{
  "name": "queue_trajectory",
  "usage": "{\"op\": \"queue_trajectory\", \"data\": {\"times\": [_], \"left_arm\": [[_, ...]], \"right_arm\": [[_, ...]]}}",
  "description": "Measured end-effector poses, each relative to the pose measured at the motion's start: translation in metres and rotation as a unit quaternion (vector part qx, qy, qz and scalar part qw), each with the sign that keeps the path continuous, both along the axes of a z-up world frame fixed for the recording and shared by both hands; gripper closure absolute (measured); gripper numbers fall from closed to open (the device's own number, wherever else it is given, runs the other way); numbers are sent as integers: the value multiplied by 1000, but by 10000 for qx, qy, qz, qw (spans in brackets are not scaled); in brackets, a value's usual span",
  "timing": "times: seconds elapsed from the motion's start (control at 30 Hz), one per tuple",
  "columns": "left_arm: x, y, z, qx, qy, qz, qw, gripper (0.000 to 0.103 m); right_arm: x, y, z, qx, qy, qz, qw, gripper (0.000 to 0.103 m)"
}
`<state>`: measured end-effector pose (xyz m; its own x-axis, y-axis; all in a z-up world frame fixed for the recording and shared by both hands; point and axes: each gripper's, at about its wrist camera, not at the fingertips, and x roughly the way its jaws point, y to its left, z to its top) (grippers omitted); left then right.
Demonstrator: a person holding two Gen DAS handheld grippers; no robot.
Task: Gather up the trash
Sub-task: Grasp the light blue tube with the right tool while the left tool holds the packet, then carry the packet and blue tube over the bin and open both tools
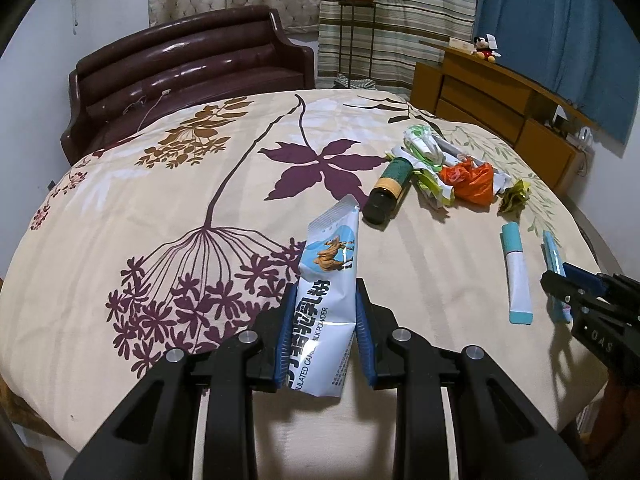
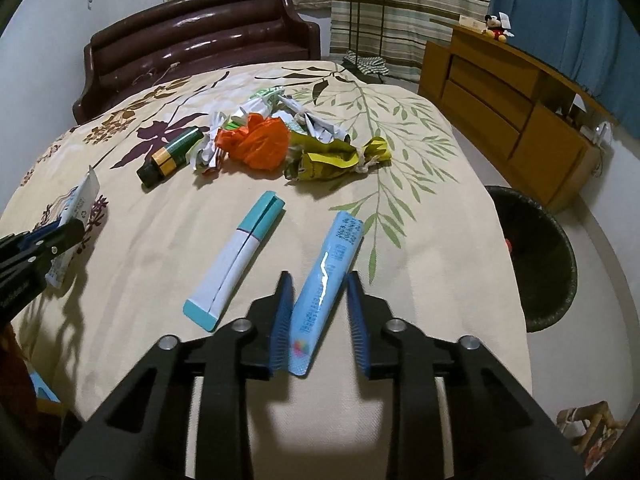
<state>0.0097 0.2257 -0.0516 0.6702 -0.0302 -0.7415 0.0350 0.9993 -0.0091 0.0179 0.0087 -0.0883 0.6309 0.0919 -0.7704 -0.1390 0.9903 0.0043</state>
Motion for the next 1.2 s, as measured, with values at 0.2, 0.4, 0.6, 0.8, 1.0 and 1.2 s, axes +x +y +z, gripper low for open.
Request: {"op": "queue_trajectory", "data": {"times": [0.2, 0.4, 0.6, 0.8, 1.0, 1.2], "left_arm": [[0, -6, -1, 0, 9, -56, 10000, 74], [1, -7, -1, -17, 15, -66, 10000, 74], [3, -12, -3, -4, 29, -93, 10000, 74], [4, -11, -3, 18, 21, -67, 10000, 74], [4, -8, -4, -6, 23, -16, 10000, 74], [2, -13, 0, -33, -82, -34, 10000, 74]], "right_arm": [[-3, -9, -1, -20, -11, -110, 9999, 62], [-2, -17, -1, -52, -18, -202, 9998, 68], [-1, -6, 1, 118, -46, 131, 9998, 80], [-3, -4, 1, 118, -39, 168, 9998, 80], [-4, 0, -1, -86, -97, 252, 9996, 83], [-6, -1, 0, -172, -167, 373, 9990, 86]]}}
